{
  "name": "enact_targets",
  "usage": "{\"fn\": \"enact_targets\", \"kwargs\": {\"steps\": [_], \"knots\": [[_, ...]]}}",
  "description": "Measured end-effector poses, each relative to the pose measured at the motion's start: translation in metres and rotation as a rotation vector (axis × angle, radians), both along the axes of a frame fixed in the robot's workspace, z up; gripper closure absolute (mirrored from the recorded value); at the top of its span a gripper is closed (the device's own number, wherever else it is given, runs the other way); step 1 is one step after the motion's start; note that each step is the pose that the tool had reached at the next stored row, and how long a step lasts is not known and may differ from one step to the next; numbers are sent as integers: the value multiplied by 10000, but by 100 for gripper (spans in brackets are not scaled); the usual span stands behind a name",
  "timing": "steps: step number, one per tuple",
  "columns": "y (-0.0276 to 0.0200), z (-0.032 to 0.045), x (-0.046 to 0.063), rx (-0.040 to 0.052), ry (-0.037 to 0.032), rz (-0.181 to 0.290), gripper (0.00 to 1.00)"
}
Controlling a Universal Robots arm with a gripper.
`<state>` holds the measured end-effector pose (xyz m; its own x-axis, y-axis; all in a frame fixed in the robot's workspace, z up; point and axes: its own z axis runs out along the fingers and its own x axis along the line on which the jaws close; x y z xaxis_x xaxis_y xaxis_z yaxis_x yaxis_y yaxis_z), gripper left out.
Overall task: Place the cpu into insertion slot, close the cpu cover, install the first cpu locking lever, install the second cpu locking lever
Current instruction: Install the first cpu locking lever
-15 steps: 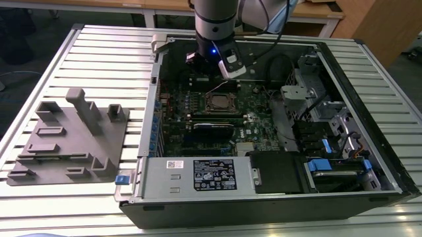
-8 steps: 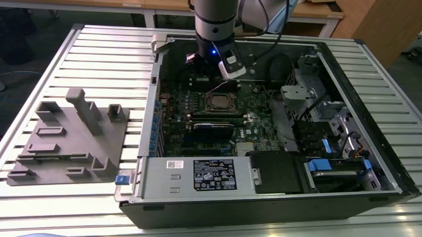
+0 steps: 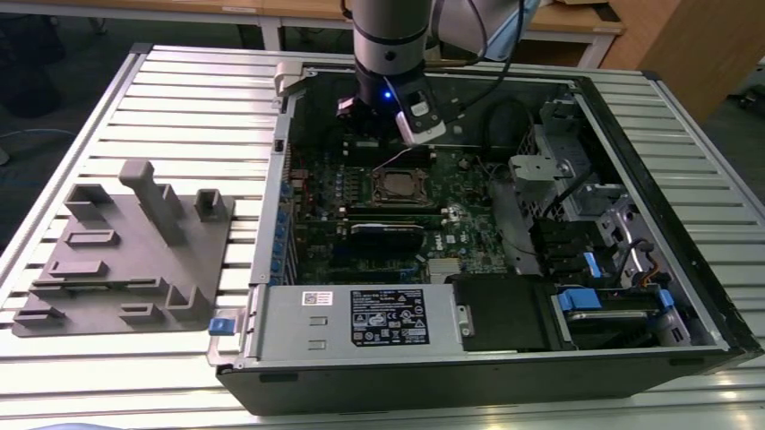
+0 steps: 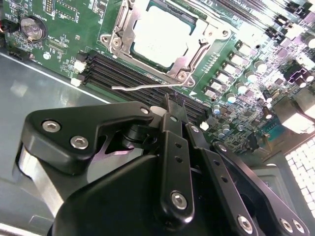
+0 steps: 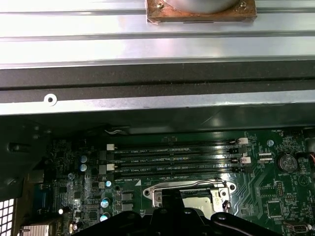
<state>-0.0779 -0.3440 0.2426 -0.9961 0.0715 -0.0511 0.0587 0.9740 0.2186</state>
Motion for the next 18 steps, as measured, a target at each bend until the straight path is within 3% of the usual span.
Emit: {"fn": "enact_targets", "kwargs": {"steps": [18], "knots": [[0,-47,0,-14,1,0,89]]}}
